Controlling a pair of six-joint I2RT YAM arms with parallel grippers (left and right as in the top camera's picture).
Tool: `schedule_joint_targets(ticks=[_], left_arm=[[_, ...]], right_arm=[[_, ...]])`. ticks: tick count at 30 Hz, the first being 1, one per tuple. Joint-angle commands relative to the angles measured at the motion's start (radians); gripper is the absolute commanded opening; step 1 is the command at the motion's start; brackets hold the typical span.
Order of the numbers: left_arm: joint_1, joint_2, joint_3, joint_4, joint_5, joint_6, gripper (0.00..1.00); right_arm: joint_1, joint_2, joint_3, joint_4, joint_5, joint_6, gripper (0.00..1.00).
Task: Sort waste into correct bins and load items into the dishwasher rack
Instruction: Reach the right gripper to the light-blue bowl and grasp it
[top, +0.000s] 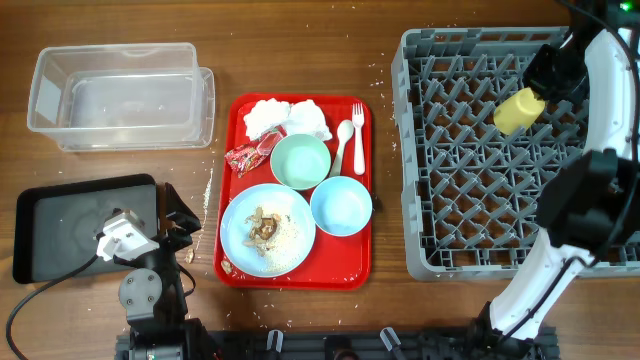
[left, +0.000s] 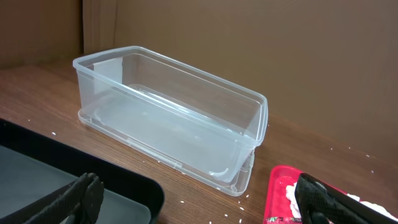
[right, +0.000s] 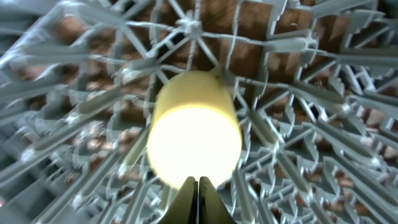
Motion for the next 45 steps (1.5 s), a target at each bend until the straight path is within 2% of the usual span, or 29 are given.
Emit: schedule_joint_targets(ticks=[1, 2, 3, 4, 7, 10, 13, 15, 18, 21, 25, 27, 28, 34, 37, 41, 45], left_arm=[[0.007, -0.002, 0.026, 0.006, -0.016, -0.008, 1.0], [0.007, -0.002, 0.026, 0.006, -0.016, -0.008, 1.0], [0.007, -0.002, 0.026, 0.006, -0.016, -0.009, 1.0], [0.007, -0.002, 0.026, 0.006, -0.016, -0.009, 1.0], [0.007, -0.002, 0.026, 0.006, -0.016, -0.009, 1.0], [0.007, -0.002, 0.026, 0.006, -0.016, -0.009, 1.0], [0.007, -0.002, 0.026, 0.006, -0.016, -0.009, 1.0], [0.007, -0.002, 0.026, 0.006, -0.016, -0.009, 1.0], [0.007, -0.002, 0.026, 0.006, -0.016, -0.009, 1.0], [0.007, -0.002, 0.026, 0.006, -0.016, -0.008, 1.0], [0.007, -0.002, 0.026, 0.006, -0.016, -0.008, 1.0], [0.007, -0.002, 0.026, 0.006, -0.016, -0.008, 1.0], [0.007, -0.002, 0.026, 0.006, -0.016, -0.008, 1.0], [0.007, -0.002, 0.026, 0.006, -0.016, -0.009, 1.0], [0.007, -0.002, 0.026, 0.006, -0.016, -0.009, 1.0], [0.007, -0.002, 0.026, 0.006, -0.016, -0.008, 1.0], [0.007, -0.002, 0.026, 0.006, -0.016, -0.008, 1.0]], right_arm=[[0.109, -0.16, 0.0, -0.061, -0.132, -0.074, 0.13], [0.148, -0.169, 0.0, -0.073, -0.206, -0.129, 0.22], [0.196, -0.169, 0.0, -0.084, -0.278, -0.192, 0.48], [0.251, -0.162, -0.002, -0.094, -0.327, -0.231, 0.7], [0.431, -0.144, -0.041, -0.051, -0.335, -0.235, 0.85], [0.637, -0.107, -0.11, 0.178, -0.295, -0.235, 0.86], [0.799, -0.047, -0.122, 0.327, -0.168, -0.188, 0.99], [0.912, 0.004, -0.122, 0.389, -0.052, -0.175, 1.0], [1.028, 0.071, -0.122, 0.408, 0.105, -0.107, 0.96], [1.076, 0.138, -0.122, 0.402, 0.134, -0.077, 0.68], [1.077, 0.198, -0.122, 0.382, 0.076, -0.058, 0.63], [1.077, 0.199, -0.123, 0.38, 0.035, -0.054, 0.47], [1.077, 0.199, -0.124, 0.376, 0.022, -0.027, 0.44], [1.078, 0.205, -0.198, 0.382, -0.026, 0.042, 0.4], [1.078, 0.204, -0.206, 0.378, -0.04, 0.041, 0.23], [1.078, 0.184, -0.123, 0.346, -0.044, 0.038, 0.07], [1.051, 0.1, -0.031, 0.251, -0.051, 0.005, 0.04]])
